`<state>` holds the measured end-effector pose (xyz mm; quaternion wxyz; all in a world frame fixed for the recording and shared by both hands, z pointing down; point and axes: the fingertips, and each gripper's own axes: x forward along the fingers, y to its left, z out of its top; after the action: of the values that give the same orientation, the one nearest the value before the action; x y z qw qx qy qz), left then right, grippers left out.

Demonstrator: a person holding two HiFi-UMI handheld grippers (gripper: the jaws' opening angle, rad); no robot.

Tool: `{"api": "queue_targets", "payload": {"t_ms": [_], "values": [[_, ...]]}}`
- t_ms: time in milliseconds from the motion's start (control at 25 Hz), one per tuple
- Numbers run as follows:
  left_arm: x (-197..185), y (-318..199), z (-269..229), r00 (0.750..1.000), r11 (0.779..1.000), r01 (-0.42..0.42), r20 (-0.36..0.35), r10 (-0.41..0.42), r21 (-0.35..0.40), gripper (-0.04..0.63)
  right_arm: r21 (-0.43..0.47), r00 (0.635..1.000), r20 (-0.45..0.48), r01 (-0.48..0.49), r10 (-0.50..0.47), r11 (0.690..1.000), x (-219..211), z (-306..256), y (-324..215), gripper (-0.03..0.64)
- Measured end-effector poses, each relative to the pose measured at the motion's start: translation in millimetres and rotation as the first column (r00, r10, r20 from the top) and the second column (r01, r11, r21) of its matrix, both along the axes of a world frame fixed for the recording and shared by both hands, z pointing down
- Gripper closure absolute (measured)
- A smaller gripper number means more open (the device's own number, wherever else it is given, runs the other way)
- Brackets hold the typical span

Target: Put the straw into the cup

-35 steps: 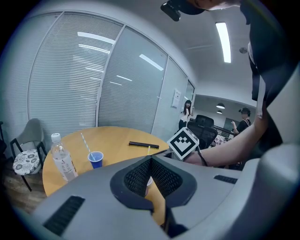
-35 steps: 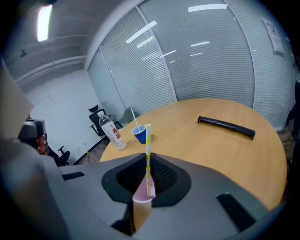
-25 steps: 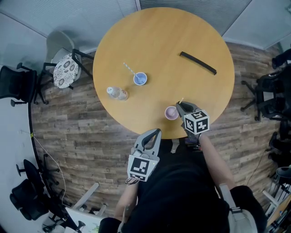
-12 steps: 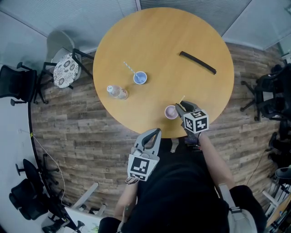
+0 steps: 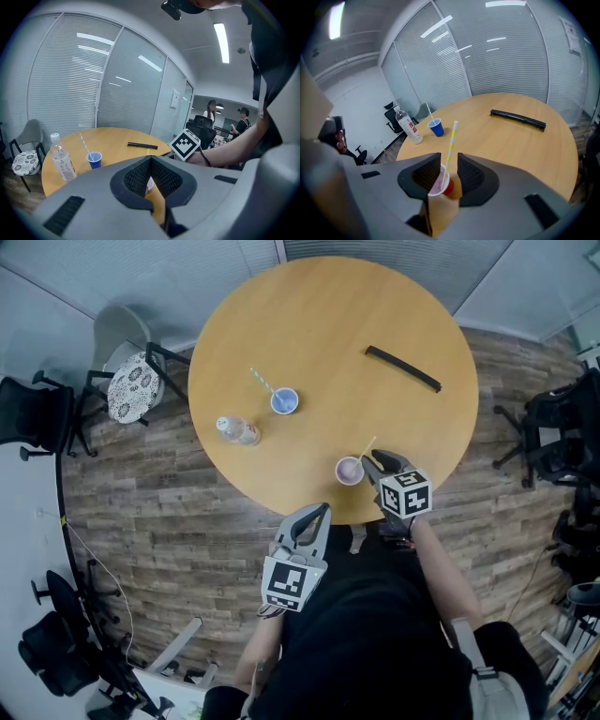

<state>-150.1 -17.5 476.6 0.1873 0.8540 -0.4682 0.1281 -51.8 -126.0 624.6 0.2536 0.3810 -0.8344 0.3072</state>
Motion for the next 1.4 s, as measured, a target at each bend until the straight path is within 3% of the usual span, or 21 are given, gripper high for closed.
{"api": "queue_targets", "payload": {"t_ms": [560,1200,1400], "values": [[18,-10,-4,0.999,0.999,-0.039,-0.016,0.039,0.013,0.584,0.145,0.999,0.039,0.027,-0.033,0.989,8,-70,17,0.522],[29,-19,-10,0.999,0.998,-0.05,-0.011,0.051,0.027,0.584,0.303,0.984,0.095,0.113,-0.148,0.946,4,-147,42,0.575],[36,-21,-11,0.999,0.998,-0.051,-0.009,0.052,0.025,0.584,0.329,0.972,0.154,0.117,-0.176,0.937,7,-160,51,0.589]]}}
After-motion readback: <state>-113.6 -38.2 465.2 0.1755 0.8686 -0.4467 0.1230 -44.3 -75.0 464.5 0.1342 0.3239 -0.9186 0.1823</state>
